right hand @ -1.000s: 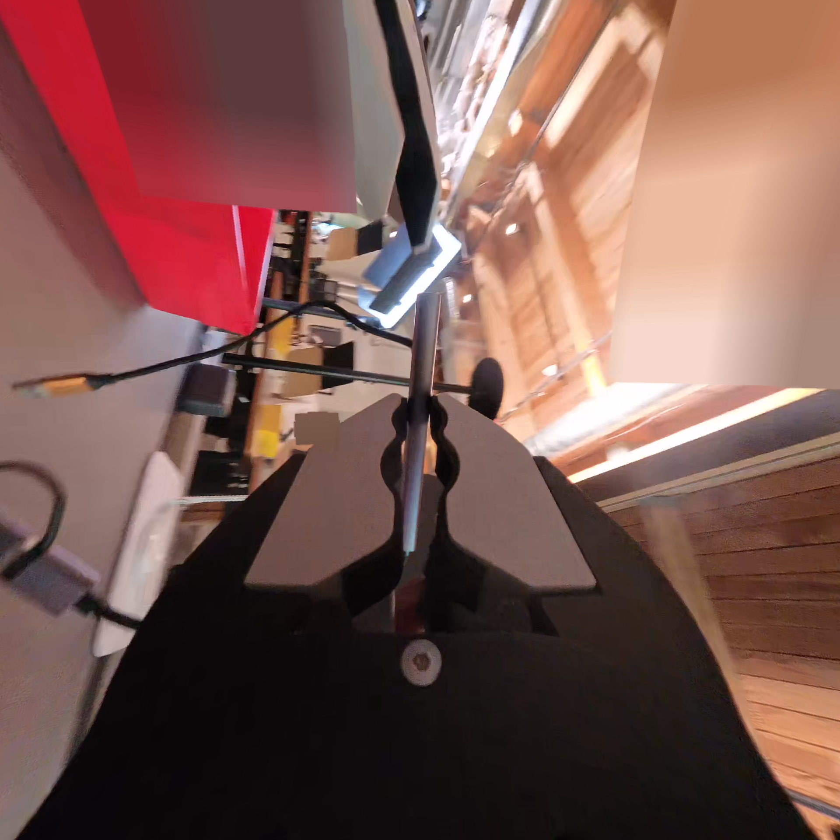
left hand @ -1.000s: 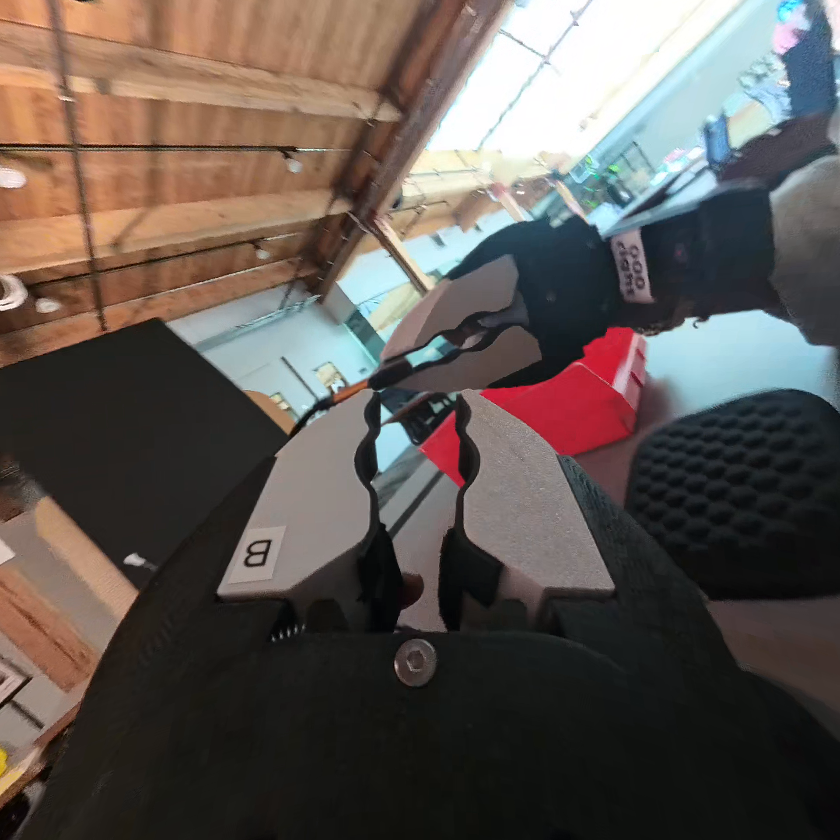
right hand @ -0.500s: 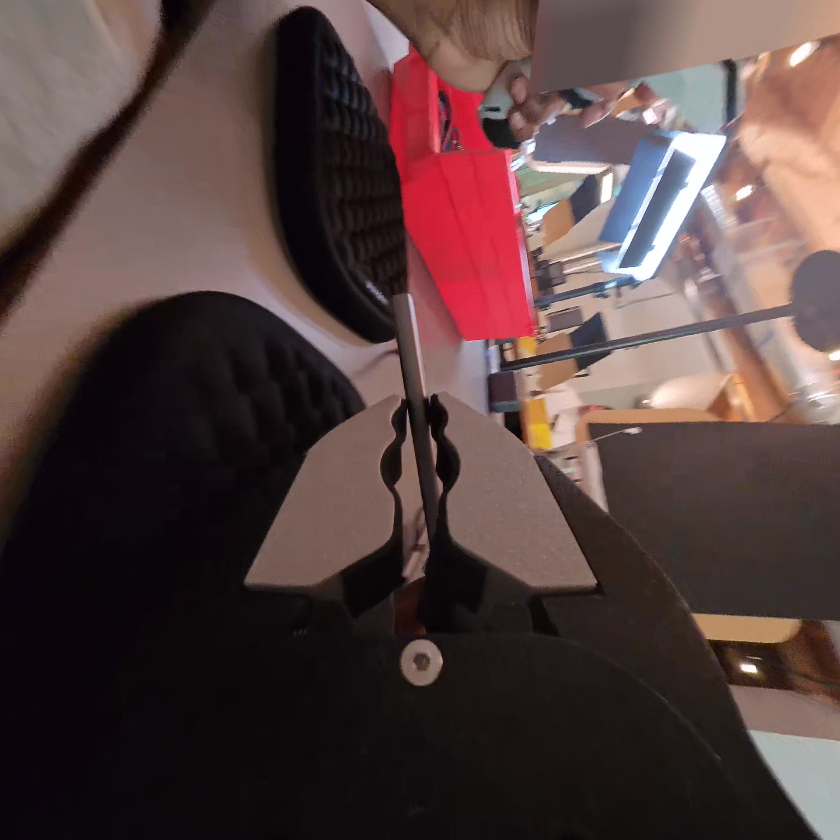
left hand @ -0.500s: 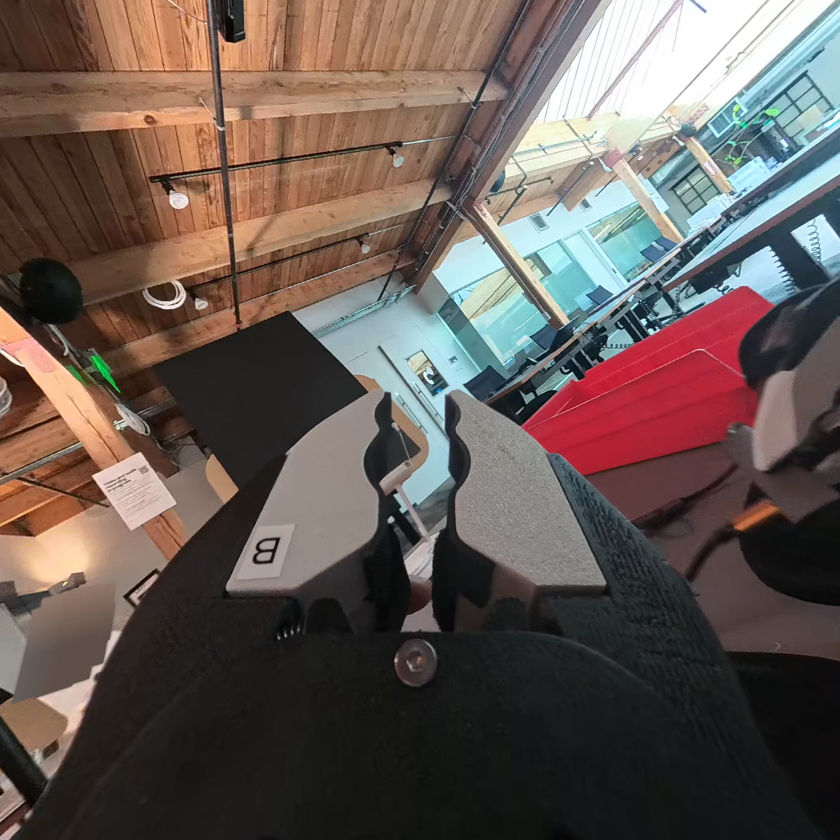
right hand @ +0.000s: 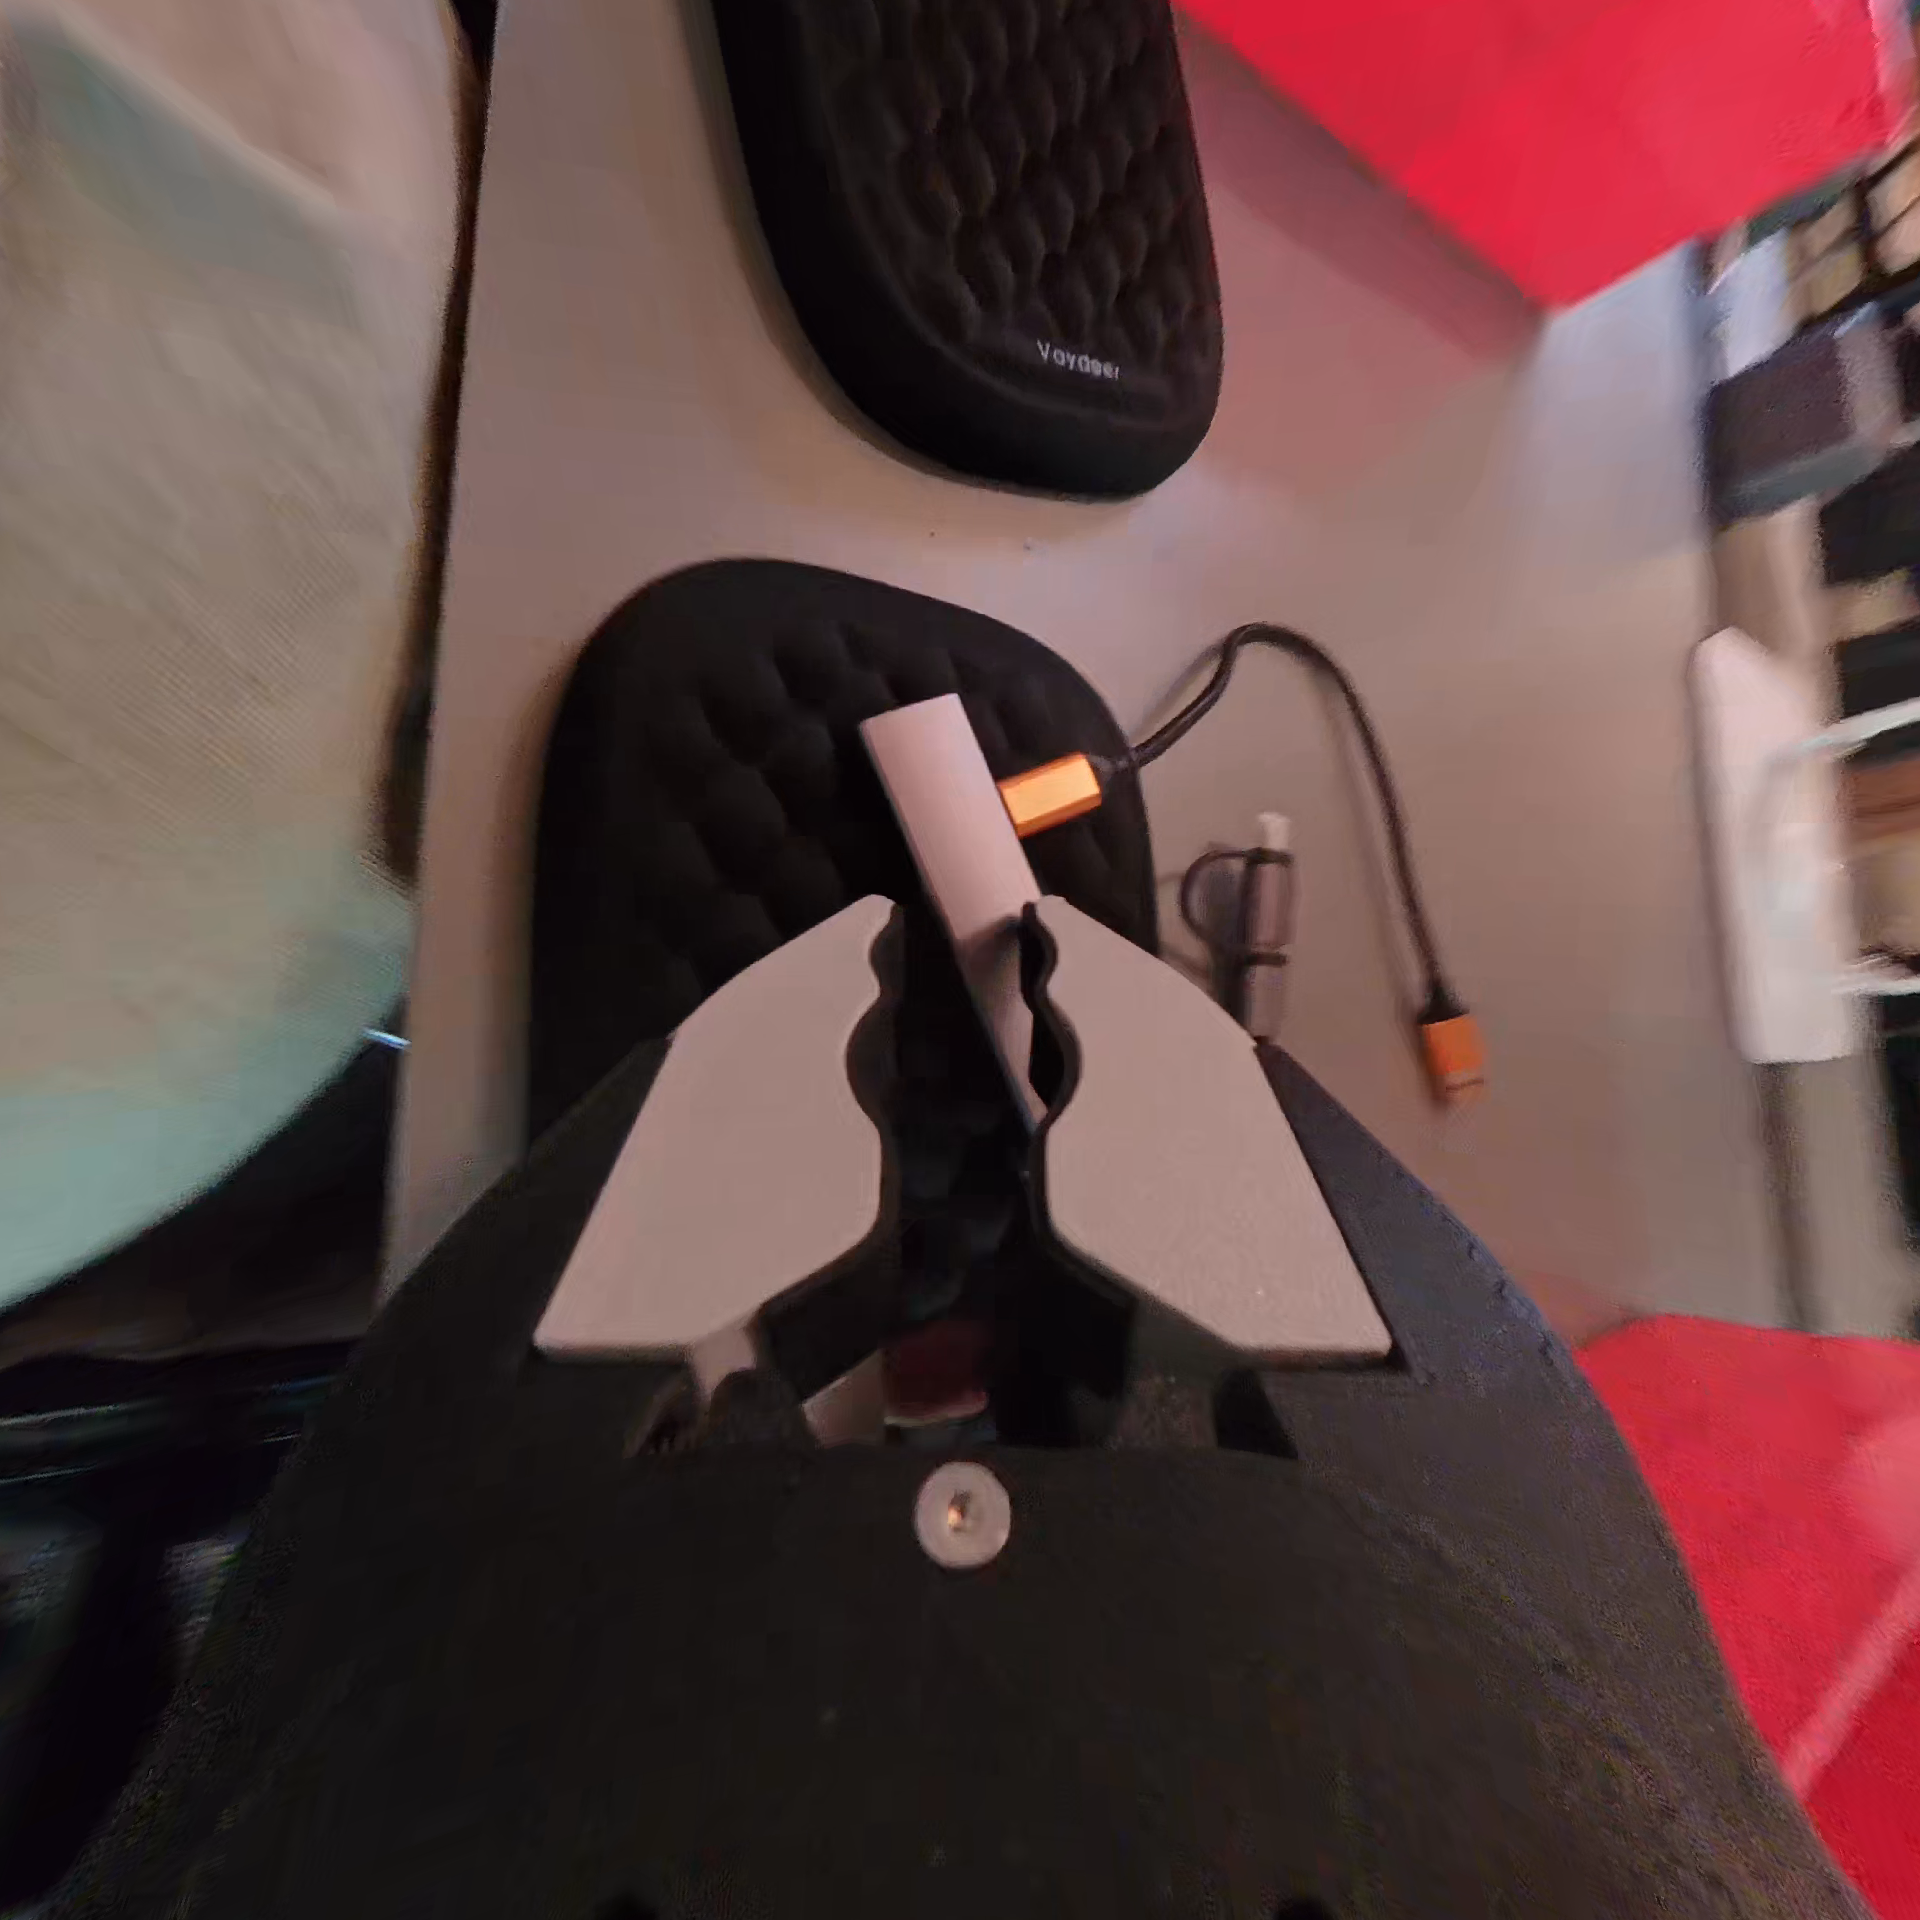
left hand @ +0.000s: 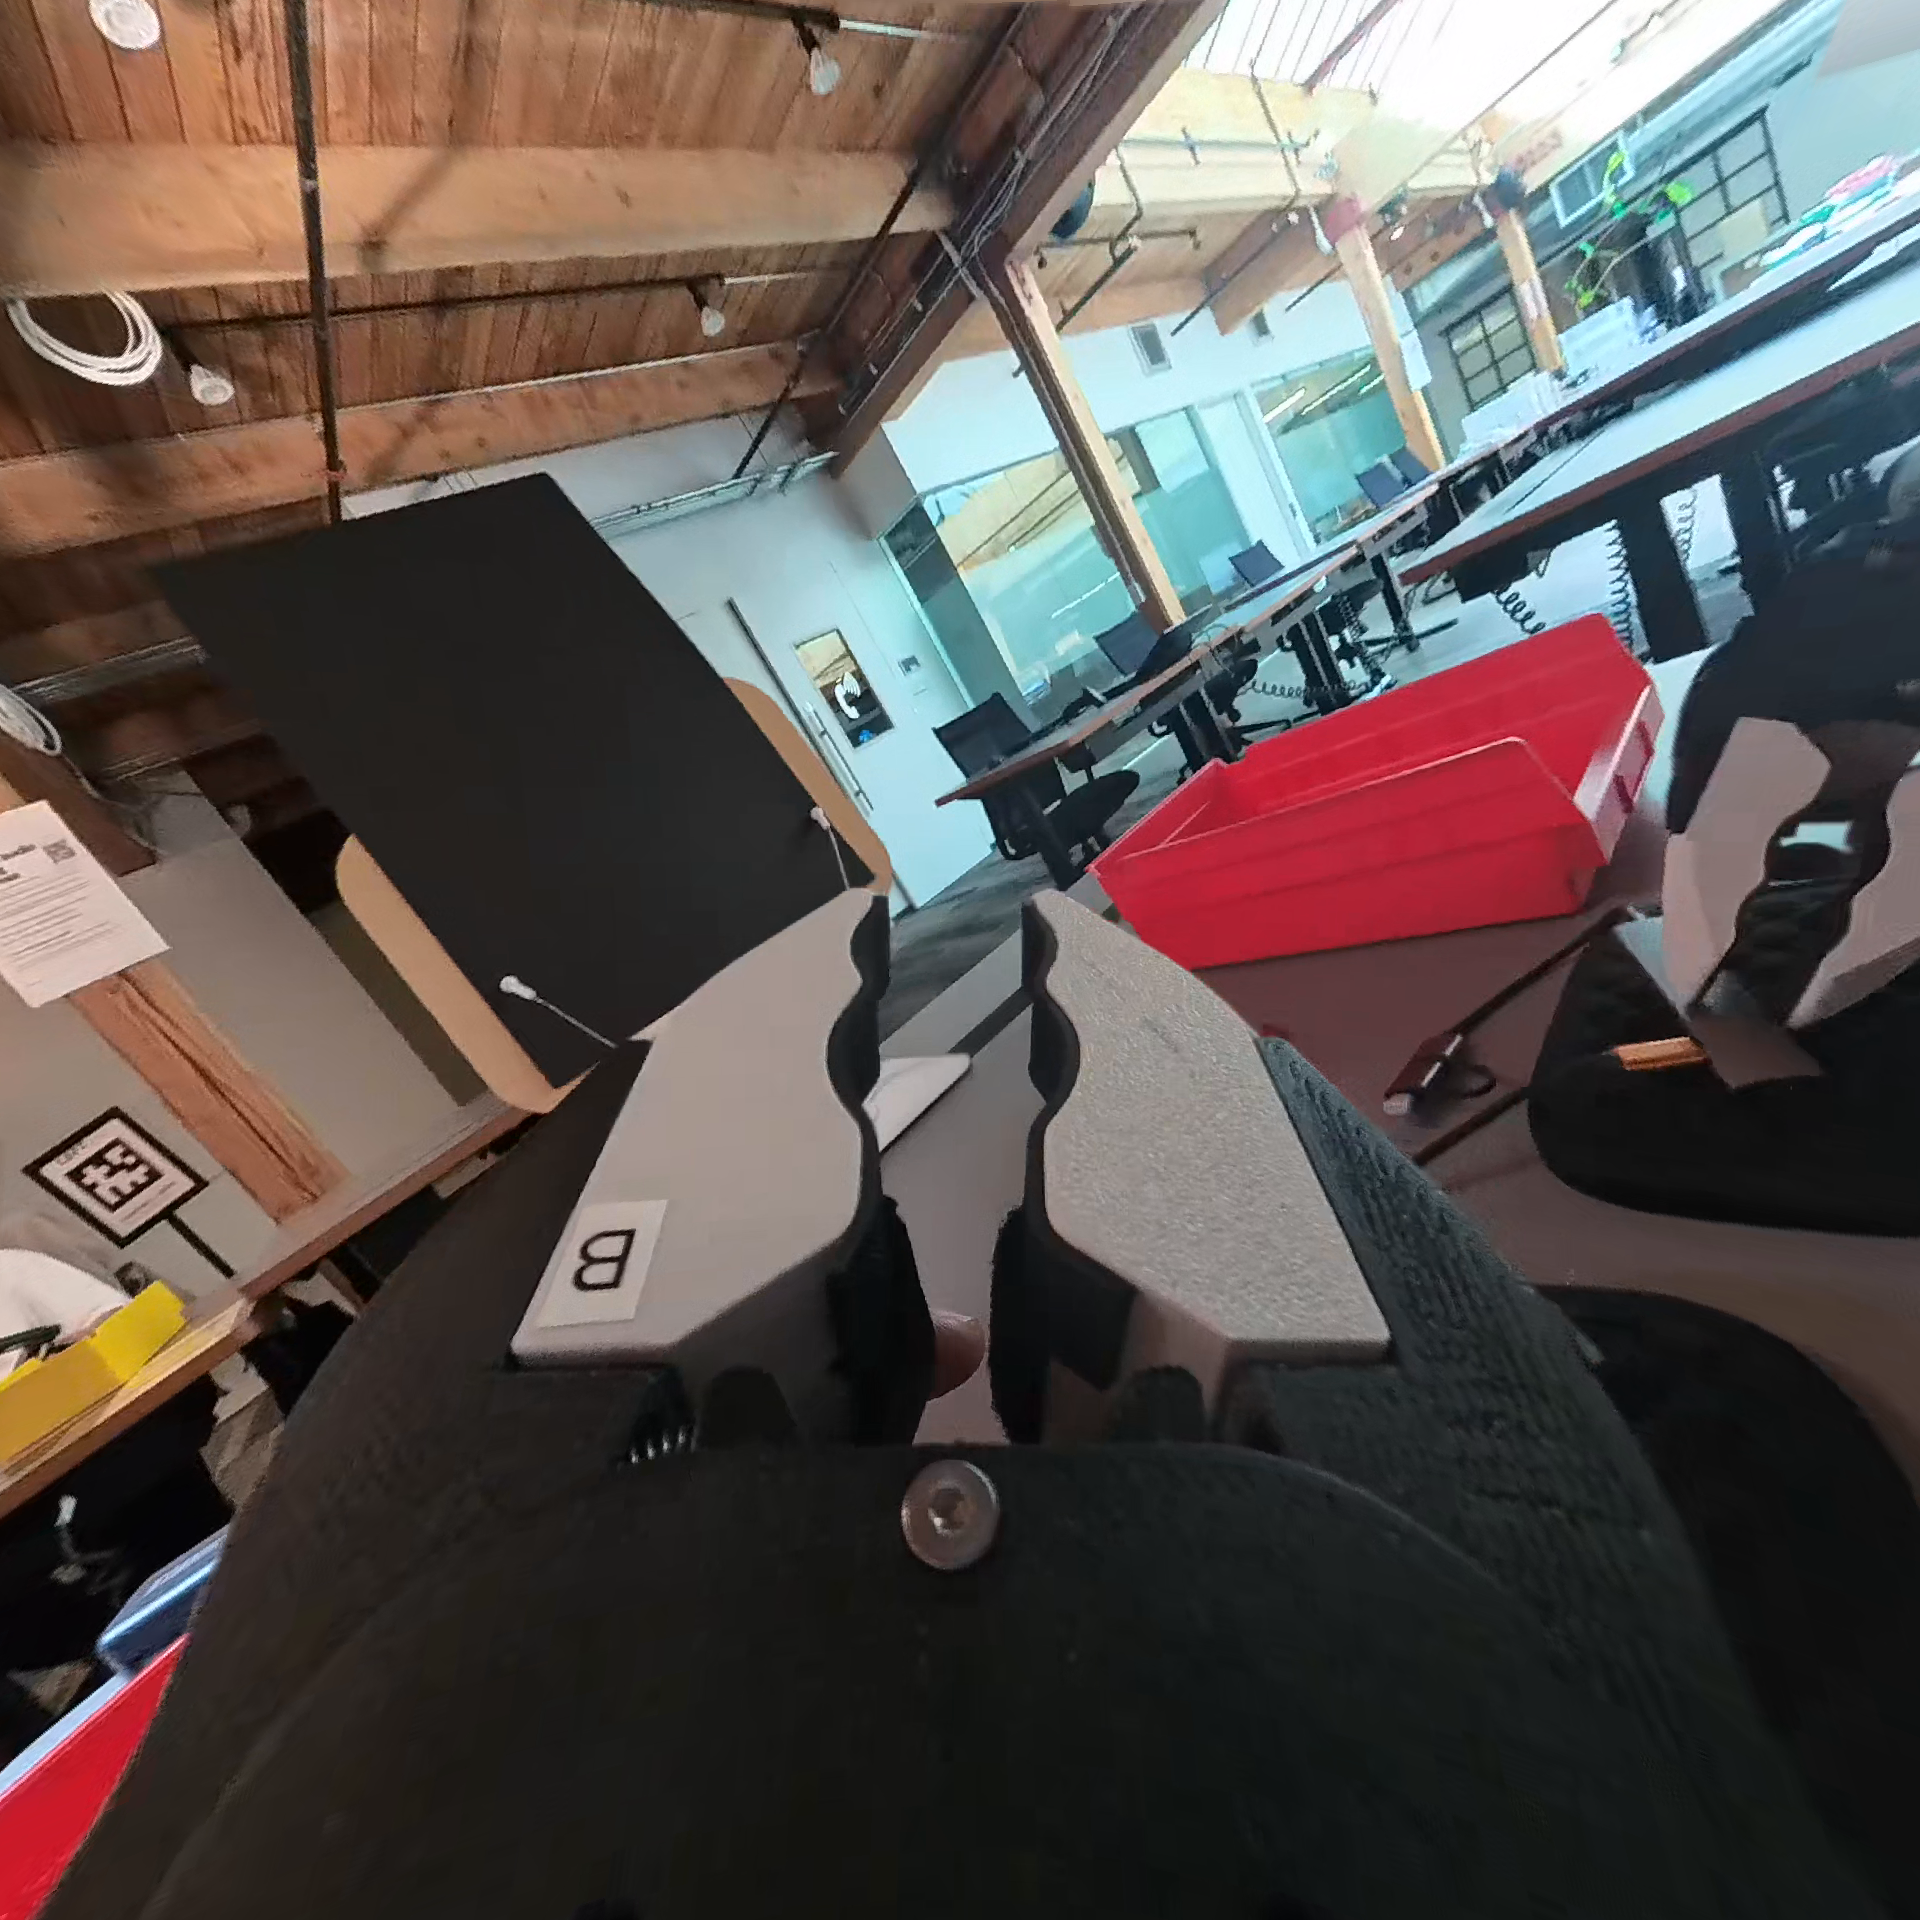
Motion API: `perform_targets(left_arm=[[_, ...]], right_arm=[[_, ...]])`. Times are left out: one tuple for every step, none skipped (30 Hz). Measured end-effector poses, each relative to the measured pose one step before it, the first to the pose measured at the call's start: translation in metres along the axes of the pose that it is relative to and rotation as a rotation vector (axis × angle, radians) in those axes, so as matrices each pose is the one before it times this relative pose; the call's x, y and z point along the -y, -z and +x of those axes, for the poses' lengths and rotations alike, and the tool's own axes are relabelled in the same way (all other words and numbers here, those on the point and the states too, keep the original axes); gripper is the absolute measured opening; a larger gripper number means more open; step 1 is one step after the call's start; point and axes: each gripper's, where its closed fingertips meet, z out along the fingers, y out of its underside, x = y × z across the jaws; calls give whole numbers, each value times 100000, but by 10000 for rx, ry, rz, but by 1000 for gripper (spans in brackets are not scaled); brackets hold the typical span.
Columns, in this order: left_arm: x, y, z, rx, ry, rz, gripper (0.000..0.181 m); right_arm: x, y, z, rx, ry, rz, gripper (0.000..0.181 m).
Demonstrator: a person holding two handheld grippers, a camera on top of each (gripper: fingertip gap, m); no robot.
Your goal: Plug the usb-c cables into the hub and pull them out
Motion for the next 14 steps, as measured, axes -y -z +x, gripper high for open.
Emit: perform_targets(left_arm=[[-86,174,-171,-3,58,-63,23],[17,162,-121,-62,175,-23,23],[67,162,-140,-72,250,-16,25],[55,190,-143,-79,236,-41,27],[-26,255,-249,-20,183,-137,29],[-145,336,-441,90,105,-249,32],[-263,472,-663,217,47,-369,34],[-404,585,-912,353,67,-453,34],[-439,680,-1099,434,135,-445,37],[-424,720,-1150,433,202,-371,39],[-450,743,-1203,428,266,-330,40],[-478,739,-1235,418,295,-308,41],[-507,716,-1245,418,314,-293,41],[-497,637,-1200,392,306,-242,43]], right_arm=[[106,146,-395,666,-911,-67,29],[67,129,-285,600,-947,-106,33],[117,109,-422,648,-782,-72,43],[133,64,-412,559,-607,-54,51],[113,85,-227,363,-398,-58,54],[101,128,-301,349,-149,-87,60],[143,202,-226,236,80,-53,63],[445,272,102,-50,182,201,64],[1014,409,241,-181,177,636,65],[1578,600,340,-227,120,1041,64],[1983,745,611,-377,89,1320,64],[2222,864,937,-582,103,1510,65],[2385,909,1094,-674,110,1646,65],[2591,878,1147,-666,42,1789,71]])
